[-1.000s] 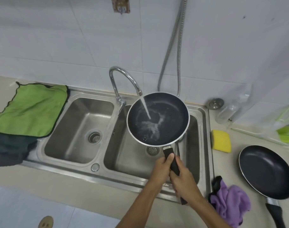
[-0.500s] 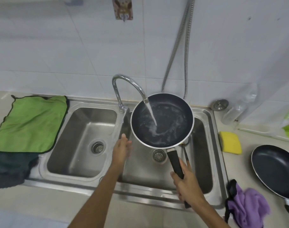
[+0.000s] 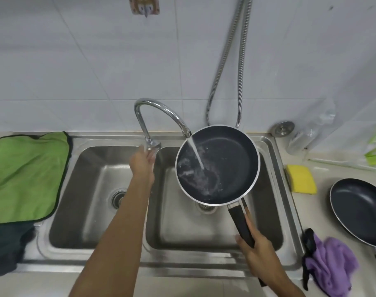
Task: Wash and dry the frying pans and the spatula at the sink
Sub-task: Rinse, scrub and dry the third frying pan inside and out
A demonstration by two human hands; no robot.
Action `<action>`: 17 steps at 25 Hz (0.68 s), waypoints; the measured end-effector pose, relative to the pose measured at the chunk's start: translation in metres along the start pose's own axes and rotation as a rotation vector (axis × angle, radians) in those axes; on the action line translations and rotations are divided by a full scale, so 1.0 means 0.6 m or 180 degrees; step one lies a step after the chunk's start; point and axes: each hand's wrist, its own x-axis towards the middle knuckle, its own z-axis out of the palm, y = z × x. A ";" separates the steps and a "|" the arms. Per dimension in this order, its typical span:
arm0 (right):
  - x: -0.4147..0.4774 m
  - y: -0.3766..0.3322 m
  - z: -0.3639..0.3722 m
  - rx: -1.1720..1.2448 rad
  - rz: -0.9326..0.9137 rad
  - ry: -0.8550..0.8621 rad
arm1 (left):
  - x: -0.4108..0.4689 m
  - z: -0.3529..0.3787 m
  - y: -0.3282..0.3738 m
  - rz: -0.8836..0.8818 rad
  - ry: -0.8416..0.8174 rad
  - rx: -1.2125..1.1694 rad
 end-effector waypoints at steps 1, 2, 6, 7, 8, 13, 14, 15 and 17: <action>0.000 0.006 0.000 -0.0060 -0.0003 0.0003 | 0.002 0.017 0.019 0.0094 -0.0174 0.0003; 0.000 0.009 0.000 -0.0116 0.0003 -0.0004 | 0.005 0.035 0.039 0.0148 -0.0328 0.0103; -0.005 0.013 -0.001 -0.0307 0.0118 0.0032 | 0.015 0.035 0.078 0.0121 -0.0727 0.0659; -0.005 0.016 -0.001 -0.0368 0.0098 0.0025 | 0.007 0.019 0.067 0.0155 -0.0850 0.0736; -0.005 0.016 0.000 -0.0431 0.0096 0.0008 | -0.010 0.000 0.043 0.0132 -0.0960 0.0849; -0.012 0.023 0.001 -0.1365 0.0165 -0.0004 | -0.172 -0.060 -0.159 -0.0538 -0.1239 0.1772; -0.016 0.022 0.001 -0.1559 0.0168 0.0040 | -0.206 -0.059 -0.194 -0.0753 -0.1489 0.2029; -0.021 0.016 0.000 -0.1727 0.0130 0.0083 | -0.235 -0.051 -0.221 -0.0904 -0.1787 0.2323; -0.032 -0.002 0.000 -0.2009 0.0010 0.0124 | -0.280 -0.024 -0.258 -0.1073 -0.2191 0.2643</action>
